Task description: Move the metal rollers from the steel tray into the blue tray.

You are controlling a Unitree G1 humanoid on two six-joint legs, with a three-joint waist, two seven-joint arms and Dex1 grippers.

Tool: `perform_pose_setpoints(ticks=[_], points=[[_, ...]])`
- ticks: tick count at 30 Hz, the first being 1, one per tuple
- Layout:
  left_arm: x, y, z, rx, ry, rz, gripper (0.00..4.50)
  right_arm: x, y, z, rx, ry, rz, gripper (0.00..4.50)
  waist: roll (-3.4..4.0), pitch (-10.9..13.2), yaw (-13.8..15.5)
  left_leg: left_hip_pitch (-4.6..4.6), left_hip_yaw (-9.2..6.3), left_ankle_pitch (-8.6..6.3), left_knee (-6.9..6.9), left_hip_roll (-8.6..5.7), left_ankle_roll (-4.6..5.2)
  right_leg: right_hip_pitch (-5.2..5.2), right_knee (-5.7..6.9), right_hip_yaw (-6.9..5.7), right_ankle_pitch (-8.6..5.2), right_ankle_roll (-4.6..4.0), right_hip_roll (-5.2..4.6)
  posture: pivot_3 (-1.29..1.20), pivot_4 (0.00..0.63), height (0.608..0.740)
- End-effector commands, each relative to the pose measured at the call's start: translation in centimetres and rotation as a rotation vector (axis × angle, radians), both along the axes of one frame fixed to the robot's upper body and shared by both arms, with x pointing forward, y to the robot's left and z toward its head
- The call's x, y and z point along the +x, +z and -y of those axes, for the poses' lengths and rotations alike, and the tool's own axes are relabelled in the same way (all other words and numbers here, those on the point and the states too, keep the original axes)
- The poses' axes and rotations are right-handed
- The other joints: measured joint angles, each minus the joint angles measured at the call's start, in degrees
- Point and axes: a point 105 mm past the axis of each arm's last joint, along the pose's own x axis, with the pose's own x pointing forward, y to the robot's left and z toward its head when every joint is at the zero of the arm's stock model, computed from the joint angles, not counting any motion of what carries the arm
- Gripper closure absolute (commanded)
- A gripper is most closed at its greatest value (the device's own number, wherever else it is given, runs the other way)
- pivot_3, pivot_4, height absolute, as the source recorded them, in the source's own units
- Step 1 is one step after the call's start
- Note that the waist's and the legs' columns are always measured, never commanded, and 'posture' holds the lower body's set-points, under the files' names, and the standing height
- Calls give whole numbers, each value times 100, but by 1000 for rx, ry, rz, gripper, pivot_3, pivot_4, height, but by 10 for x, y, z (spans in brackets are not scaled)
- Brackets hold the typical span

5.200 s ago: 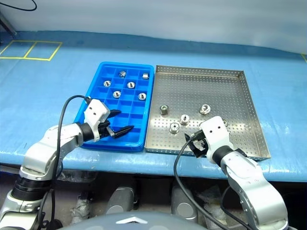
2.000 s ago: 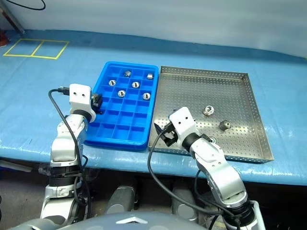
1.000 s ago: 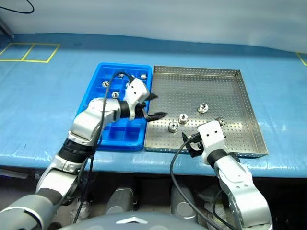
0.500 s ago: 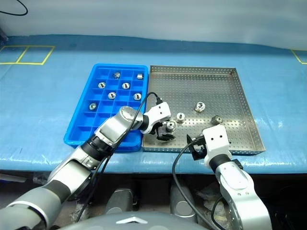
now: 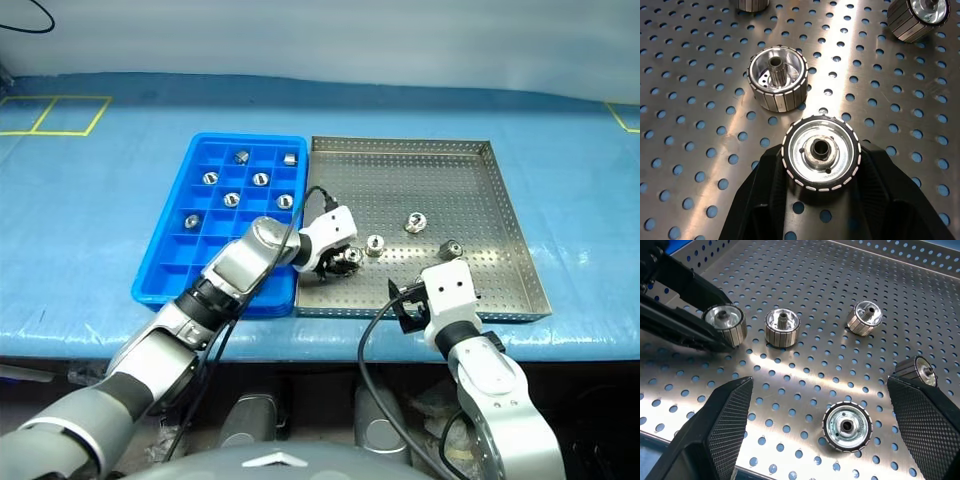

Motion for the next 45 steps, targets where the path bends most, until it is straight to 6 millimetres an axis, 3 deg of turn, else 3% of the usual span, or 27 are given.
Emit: perform_pose_setpoints(ticks=[1,4,8,15,20,32,35,38,41,45], points=[[5,35,-8,-116,58,87,2785,3,14,-9,4,36,65,0,0,0,1,0,-1,0,0,0,0,1,0,0,0,0,0,-158,150,740],[17,59,-33,-230,233,163,2785,7,15,-21,18,92,70,0,0,0,9,1,-1,0,-1,0,0,1,1,0,1,1,0,-122,150,740],[27,68,-76,-273,469,266,2785,14,19,-44,33,201,82,0,1,0,34,9,-1,1,-1,1,0,7,1,0,2,3,1,-77,150,740],[9,61,-136,-231,731,345,2785,24,24,-78,28,401,106,0,-4,2,205,8,-7,1,-4,-3,0,11,0,-3,6,8,1,21,150,740],[-7,46,-158,-179,848,340,2785,29,25,-98,41,509,113,0,-5,2,377,11,-9,1,-2,-3,0,14,0,-5,3,4,1,71,150,740],[-31,10,-169,-113,940,186,2785,29,23,-118,28,619,128,0,-8,3,509,11,-12,1,-2,-3,-1,15,-1,-11,2,1,0,97,150,740],[-30,8,-167,-122,937,162,1819,29,23,-118,26,610,132,0,-8,2,508,12,-12,2,-2,-3,-2,16,0,-11,1,0,0,75,150,740],[-22,19,-158,-162,906,186,930,28,25,-113,27,585,138,0,-8,2,528,12,-12,2,-2,-3,-3,15,0,-12,1,0,0,55,150,740],[-9,38,-135,-229,795,205,24,28,25,-106,21,548,142,0,-10,3,589,3,-17,3,3,-7,-4,14,-2,-17,1,0,-2,32,150,740],[7,60,-101,-302,625,204,24,27,24,-94,12,492,142,0,-11,2,545,1,-11,3,9,-9,-4,15,-7,-15,4,3,-6,-8,150,740]])
